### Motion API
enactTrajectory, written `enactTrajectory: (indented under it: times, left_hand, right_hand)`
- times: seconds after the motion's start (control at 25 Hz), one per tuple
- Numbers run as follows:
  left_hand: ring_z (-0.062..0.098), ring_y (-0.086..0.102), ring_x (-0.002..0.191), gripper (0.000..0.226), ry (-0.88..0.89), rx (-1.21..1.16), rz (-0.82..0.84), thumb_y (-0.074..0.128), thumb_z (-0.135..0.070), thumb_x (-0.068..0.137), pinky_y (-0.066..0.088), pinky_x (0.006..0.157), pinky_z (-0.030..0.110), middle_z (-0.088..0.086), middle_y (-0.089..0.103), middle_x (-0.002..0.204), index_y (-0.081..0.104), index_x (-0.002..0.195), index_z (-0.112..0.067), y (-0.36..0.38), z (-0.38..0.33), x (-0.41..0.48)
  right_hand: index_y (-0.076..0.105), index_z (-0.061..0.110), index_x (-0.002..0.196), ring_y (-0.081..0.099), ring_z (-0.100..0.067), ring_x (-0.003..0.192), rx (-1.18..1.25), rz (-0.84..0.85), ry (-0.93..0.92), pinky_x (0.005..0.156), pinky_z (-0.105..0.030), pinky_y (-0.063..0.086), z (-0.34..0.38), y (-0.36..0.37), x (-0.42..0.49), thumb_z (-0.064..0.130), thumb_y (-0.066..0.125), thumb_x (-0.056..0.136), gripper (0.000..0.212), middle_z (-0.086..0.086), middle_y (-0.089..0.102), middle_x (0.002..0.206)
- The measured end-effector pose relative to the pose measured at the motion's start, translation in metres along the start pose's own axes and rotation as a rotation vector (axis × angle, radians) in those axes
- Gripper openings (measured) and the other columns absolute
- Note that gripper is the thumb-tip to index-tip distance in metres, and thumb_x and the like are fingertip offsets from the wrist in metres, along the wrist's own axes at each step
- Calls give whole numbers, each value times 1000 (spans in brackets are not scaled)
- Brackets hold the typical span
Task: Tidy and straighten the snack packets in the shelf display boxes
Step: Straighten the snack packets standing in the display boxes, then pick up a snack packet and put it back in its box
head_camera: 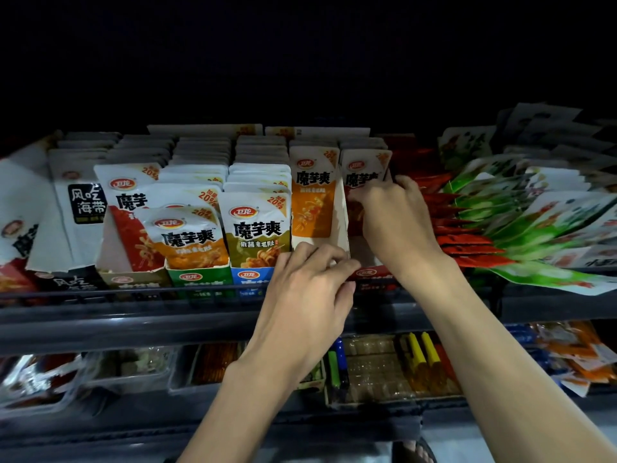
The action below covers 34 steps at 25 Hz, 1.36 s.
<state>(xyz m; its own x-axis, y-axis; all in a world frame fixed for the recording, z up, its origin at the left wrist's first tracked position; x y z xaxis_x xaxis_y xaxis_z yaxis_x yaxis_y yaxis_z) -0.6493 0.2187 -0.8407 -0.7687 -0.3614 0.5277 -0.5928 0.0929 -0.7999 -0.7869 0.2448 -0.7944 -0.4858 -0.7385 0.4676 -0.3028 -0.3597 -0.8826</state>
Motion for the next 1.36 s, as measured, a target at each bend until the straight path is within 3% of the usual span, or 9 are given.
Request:
enactTrajectory:
  times: [0.12, 0.28, 0.64, 0.76, 0.92, 1.08, 1.16, 1.24, 1.36]
  left_hand:
    - [11, 46, 104, 32, -2, -26, 14, 52, -32, 90, 30, 82, 27, -12, 62, 111, 70, 116, -25, -1, 1, 0]
    - [10, 43, 105, 33, -9, -46, 28, 51, -33, 90, 28, 83, 25, -12, 62, 113, 69, 117, -26, -1, 2, 1]
    - [12, 45, 106, 33, 14, -58, 31, 54, -32, 90, 37, 85, 32, -10, 62, 115, 69, 118, -24, -2, 1, 0]
    - [12, 47, 108, 29, 20, -113, 5, 56, -25, 92, 41, 90, 35, -8, 63, 115, 68, 119, -22, -6, 1, -3]
    - [11, 57, 102, 21, 30, -248, -224, 60, -4, 91, 47, 90, 31, -2, 67, 105, 70, 107, -12, -37, 6, -9]
    - [11, 60, 91, 21, -123, -263, -508, 56, 5, 89, 47, 80, 20, -1, 66, 95, 69, 100, -8, -76, 27, -20]
    - [10, 59, 88, 22, -237, -352, -629, 55, 7, 89, 46, 76, 19, -1, 63, 93, 66, 99, -8, -90, 40, -28]
    - [13, 56, 84, 22, -353, -456, -740, 54, 7, 88, 45, 72, 23, 1, 59, 94, 61, 101, -9, -99, 55, -36]
    - [15, 52, 86, 29, -547, -611, -814, 55, 3, 87, 45, 73, 27, 5, 54, 101, 50, 110, -14, -105, 78, -46]
  right_hand:
    - [57, 23, 132, 53, -29, 124, -30, 64, -18, 119, -46, 14, -2, 10, -1, 3, 58, 86, 51, -7, 61, 125]
    - [48, 22, 141, 49, -30, 129, -28, 99, -11, 121, -48, 8, -1, 16, -3, 5, 58, 87, 57, -10, 51, 133]
    - [48, 14, 141, 45, -29, 131, 97, 109, 37, 122, -45, 13, 0, 9, -2, -1, 55, 88, 56, -11, 45, 138]
    - [51, 4, 137, 46, -35, 127, 218, 79, 145, 111, -40, 35, -2, -4, -5, -10, 50, 88, 51, -16, 46, 138]
    - [52, 5, 133, 53, -36, 116, 292, -50, 195, 96, -41, 45, 6, -29, -15, -15, 52, 85, 52, -15, 50, 130]
    - [64, 10, 113, 60, -23, 102, 510, -353, -42, 82, -37, 52, 32, -65, -27, -5, 54, 90, 30, -6, 60, 112]
    - [68, 8, 106, 60, -16, 99, 633, -442, -179, 83, -21, 49, 55, -78, -35, -2, 53, 91, 23, -5, 63, 106]
    - [69, 6, 106, 59, -11, 97, 700, -446, -258, 84, -9, 41, 79, -83, -38, -2, 54, 92, 22, -4, 64, 104]
    - [65, 10, 121, 56, -7, 104, 752, -272, -280, 88, -12, 43, 107, -71, -36, 5, 58, 95, 28, 0, 61, 114]
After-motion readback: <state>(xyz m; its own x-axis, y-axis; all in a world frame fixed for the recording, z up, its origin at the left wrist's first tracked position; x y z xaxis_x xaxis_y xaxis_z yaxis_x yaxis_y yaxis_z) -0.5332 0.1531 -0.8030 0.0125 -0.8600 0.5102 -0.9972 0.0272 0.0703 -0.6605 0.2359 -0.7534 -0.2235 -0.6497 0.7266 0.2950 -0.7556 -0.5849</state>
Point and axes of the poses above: each hand's wrist, its own x-axis towards the middle knuckle, its own y-axis out of the palm, z = x × y, the point moved 5 cm from there along x, towards the middle knuckle
